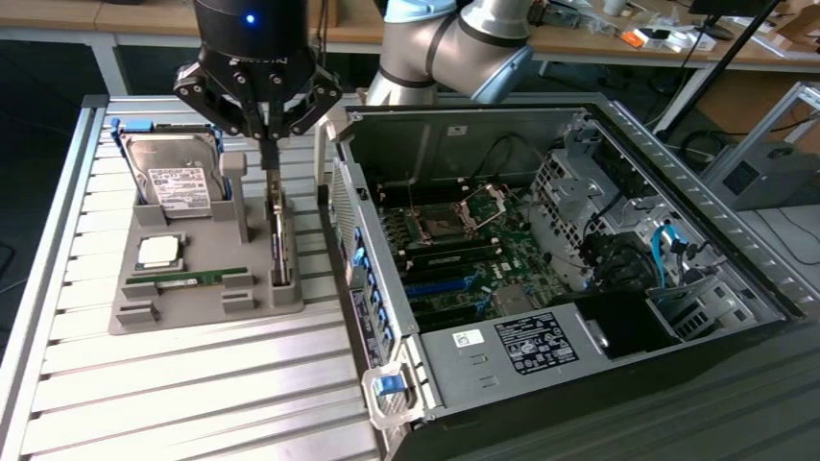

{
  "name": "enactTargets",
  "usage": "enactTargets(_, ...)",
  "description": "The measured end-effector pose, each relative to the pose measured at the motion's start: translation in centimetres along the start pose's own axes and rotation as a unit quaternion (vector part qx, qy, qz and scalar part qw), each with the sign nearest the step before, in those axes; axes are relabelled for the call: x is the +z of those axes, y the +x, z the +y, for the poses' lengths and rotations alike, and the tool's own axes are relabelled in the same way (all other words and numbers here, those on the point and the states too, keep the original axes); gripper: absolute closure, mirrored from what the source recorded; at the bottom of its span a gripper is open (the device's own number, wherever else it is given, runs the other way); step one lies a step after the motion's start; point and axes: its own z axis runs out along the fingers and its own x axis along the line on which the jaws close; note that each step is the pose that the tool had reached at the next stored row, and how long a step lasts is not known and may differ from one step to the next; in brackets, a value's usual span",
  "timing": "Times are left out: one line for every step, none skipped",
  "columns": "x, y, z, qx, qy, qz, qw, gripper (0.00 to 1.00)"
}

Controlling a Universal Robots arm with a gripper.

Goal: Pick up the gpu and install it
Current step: 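Reach for the gpu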

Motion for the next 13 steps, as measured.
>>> enactTargets(0.00,0.05,0.00,0.000,0.0000,0.0000,1.0000,0.89)
enactTargets(0.00,0.08,0.00,0.000,0.0000,0.0000,1.0000,0.89)
enactTargets(0.00,0.13,-0.01,0.000,0.0000,0.0000,1.0000,0.89)
enactTargets(0.00,0.20,-0.02,0.000,0.0000,0.0000,1.0000,0.89)
enactTargets(-0.01,0.25,-0.02,0.000,0.0000,0.0000,1.0000,0.89)
enactTargets(-0.01,0.31,-0.02,0.000,0.0000,0.0000,1.0000,0.89)
enactTargets(-0.01,0.38,-0.03,0.000,0.0000,0.0000,1.0000,0.89)
enactTargets(-0.01,0.45,-0.03,0.000,0.0000,0.0000,1.0000,0.89)
enactTargets(-0.01,0.53,-0.04,0.000,0.0000,0.0000,1.0000,0.89)
enactTargets(-0.02,0.60,-0.04,0.000,0.0000,0.0000,1.0000,0.89)
enactTargets(-0.02,0.73,-0.05,0.000,0.0000,0.0000,1.0000,0.89)
enactTargets(-0.02,0.82,-0.06,0.000,0.0000,0.0000,1.0000,0.89)
enactTargets(-0.02,0.91,-0.07,0.000,0.0000,0.0000,1.0000,0.89)
